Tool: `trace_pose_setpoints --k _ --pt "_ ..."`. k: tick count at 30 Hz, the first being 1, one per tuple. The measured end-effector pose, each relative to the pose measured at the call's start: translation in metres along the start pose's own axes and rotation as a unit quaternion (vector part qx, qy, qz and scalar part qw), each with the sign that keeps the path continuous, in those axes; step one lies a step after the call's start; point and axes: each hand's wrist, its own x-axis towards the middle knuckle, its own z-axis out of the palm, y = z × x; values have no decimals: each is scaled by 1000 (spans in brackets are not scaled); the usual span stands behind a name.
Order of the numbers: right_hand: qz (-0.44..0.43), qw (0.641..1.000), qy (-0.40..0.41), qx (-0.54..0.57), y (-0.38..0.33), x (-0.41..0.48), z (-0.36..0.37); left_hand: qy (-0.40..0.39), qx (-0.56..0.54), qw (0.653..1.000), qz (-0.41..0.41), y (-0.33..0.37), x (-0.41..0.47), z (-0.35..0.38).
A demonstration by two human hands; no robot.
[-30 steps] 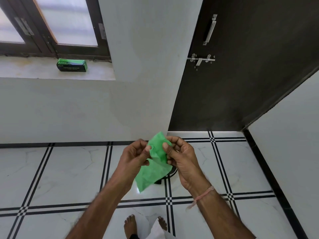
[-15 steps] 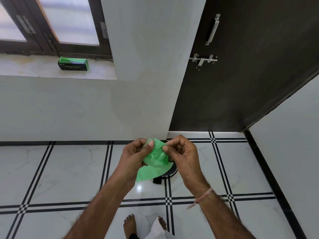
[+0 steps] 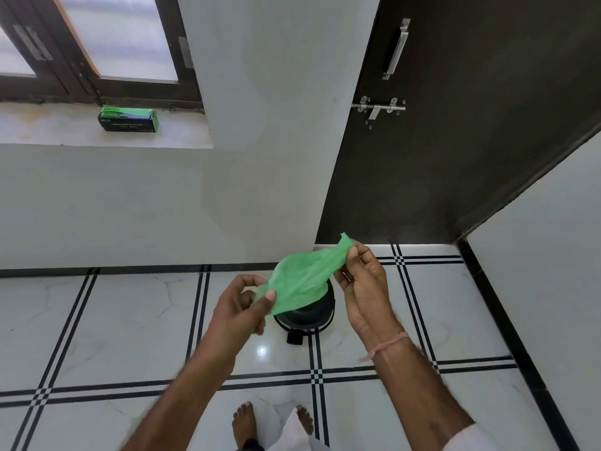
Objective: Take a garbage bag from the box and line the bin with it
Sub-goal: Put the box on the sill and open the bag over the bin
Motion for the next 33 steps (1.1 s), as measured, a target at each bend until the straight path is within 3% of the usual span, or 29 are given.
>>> trace_pose_setpoints --k 1,3,5,8,11,15,18,26,30,31,33 --pt "11 1000 -5 0 -2 3 1 22 80 996 29 -2 0 1" --pt "37 998 -40 -24 -6 6 2 104 234 953 161 3 3 7" --pt "51 993 -86 -55 -12 6 6 77 296 920 245 17 13 17" --pt "43 992 -95 -76 -17 7 16 -84 340 920 177 32 25 28" --pt "17 995 -47 -84 -21 16 21 -120 390 899 159 23 31 31" --pt "35 999 -12 -2 -23 26 23 -135 246 953 119 10 24 29" --pt "74 996 -39 22 -19 27 24 -136 92 982 92 21 20 38" --pt "96 993 -65 17 -10 33 24 -53 41 995 71 26 32 56" --pt "-13 979 -3 -204 -6 16 15 -13 -13 998 56 23 34 62" --pt "-12 972 -20 -235 -7 11 11 -7 -9 998 59 23 36 63" --pt "74 968 -104 -214 -10 5 6 -6 -4 997 73 23 36 64"
